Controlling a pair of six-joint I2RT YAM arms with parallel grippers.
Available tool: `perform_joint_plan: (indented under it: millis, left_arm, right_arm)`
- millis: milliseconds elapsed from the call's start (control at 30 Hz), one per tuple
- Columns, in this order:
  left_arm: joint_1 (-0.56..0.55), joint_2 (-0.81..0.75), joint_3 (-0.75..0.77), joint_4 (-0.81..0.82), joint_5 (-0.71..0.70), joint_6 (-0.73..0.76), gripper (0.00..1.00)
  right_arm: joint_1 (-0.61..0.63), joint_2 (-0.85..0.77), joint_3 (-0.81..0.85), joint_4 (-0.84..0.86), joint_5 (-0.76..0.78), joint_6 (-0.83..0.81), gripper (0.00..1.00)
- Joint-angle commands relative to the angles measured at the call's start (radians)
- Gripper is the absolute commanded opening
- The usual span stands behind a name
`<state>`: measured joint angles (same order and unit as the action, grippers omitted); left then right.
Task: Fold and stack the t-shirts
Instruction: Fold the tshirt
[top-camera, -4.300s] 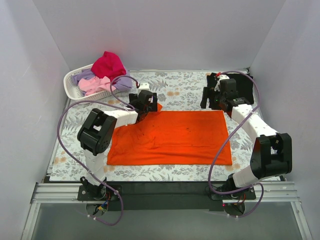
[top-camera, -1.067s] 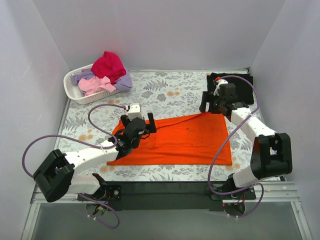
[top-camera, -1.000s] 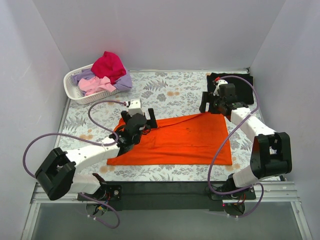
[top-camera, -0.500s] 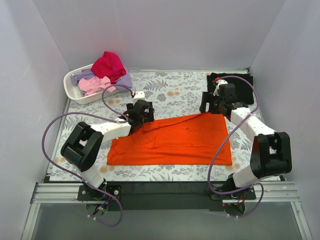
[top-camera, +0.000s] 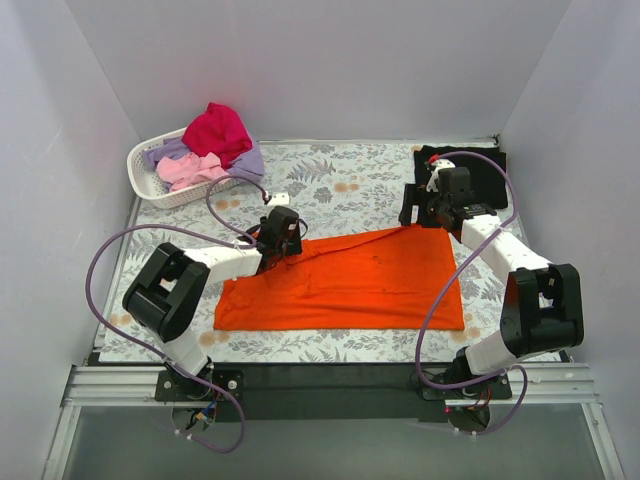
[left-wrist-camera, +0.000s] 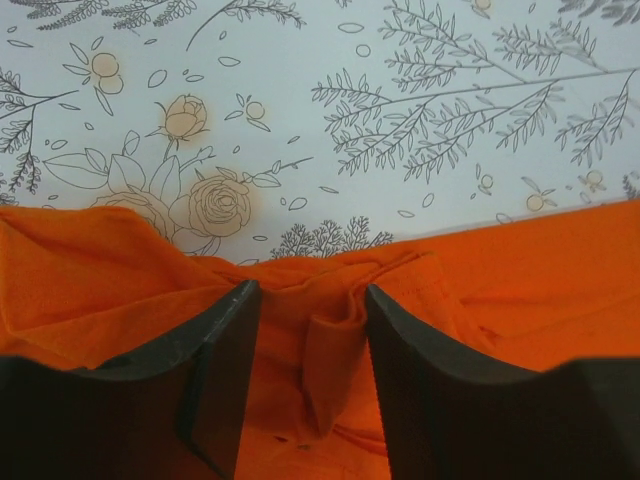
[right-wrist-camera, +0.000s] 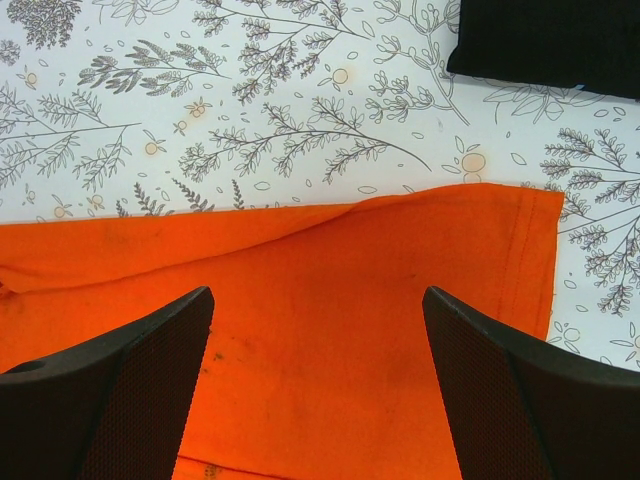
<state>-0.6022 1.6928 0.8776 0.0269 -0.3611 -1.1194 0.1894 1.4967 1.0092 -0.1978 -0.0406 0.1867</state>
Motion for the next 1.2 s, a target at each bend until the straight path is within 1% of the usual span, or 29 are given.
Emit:
perform_joint_plan:
  millis: [0,33,100,167,400,567,633,700,733,833,933,1000,1067,1167]
  left_arm:
    - [-0.001,-0.015,-0.017,0.028,0.025,0.001,0.42]
    - [-0.002,-0.019,-0.022,0.036,0.031,0.000,0.31]
    - [-0.002,-0.028,-0.037,0.063,0.054,-0.002,0.18]
    - [-0.002,-0.054,-0.055,0.076,0.063,-0.008,0.00]
    - [-0.008,-0.220,-0.189,0.126,0.063,-0.025,0.00]
    - [-0.048,-0.334,-0.281,0.128,0.060,-0.016,0.00]
    - [-0.057,-0.363,-0.304,0.125,0.065,-0.017,0.10]
    - [-0.065,-0.377,-0.330,0.113,0.073,-0.032,0.17]
    - [-0.068,-0.390,-0.339,0.111,0.079,-0.046,0.20]
    - [-0.082,-0.427,-0.370,0.104,0.100,-0.068,0.22]
    - [-0.088,-0.490,-0.367,0.084,0.093,-0.085,0.35]
    - [-0.090,-0.527,-0.356,0.070,0.073,-0.086,0.55]
    - [-0.090,-0.567,-0.330,0.070,0.047,-0.086,0.69]
    - [-0.087,-0.533,-0.273,0.079,-0.064,-0.066,0.74]
  right_arm:
    - [-0.001,-0.015,-0.006,0.041,-0.012,-0.004,0.78]
    - [-0.001,-0.015,-0.006,0.040,-0.013,-0.004,0.78]
    - [-0.002,-0.019,-0.007,0.040,-0.012,-0.004,0.78]
    - [-0.002,-0.026,-0.009,0.040,-0.010,-0.006,0.78]
    - [-0.002,-0.039,-0.017,0.040,-0.007,-0.006,0.78]
    - [-0.001,-0.033,-0.014,0.040,-0.010,-0.006,0.78]
    - [-0.001,-0.032,-0.014,0.040,-0.010,-0.006,0.78]
    - [-0.001,-0.027,-0.011,0.040,-0.013,-0.006,0.78]
    - [-0.002,-0.026,-0.011,0.040,-0.013,-0.006,0.78]
    - [-0.001,-0.023,-0.011,0.041,-0.012,-0.007,0.78]
    - [-0.001,-0.020,-0.009,0.040,-0.007,-0.009,0.78]
    - [-0.002,-0.015,-0.008,0.040,0.001,-0.010,0.78]
    - [-0.001,-0.010,-0.004,0.040,0.004,-0.012,0.78]
    - [-0.001,0.000,0.003,0.040,0.001,-0.013,0.78]
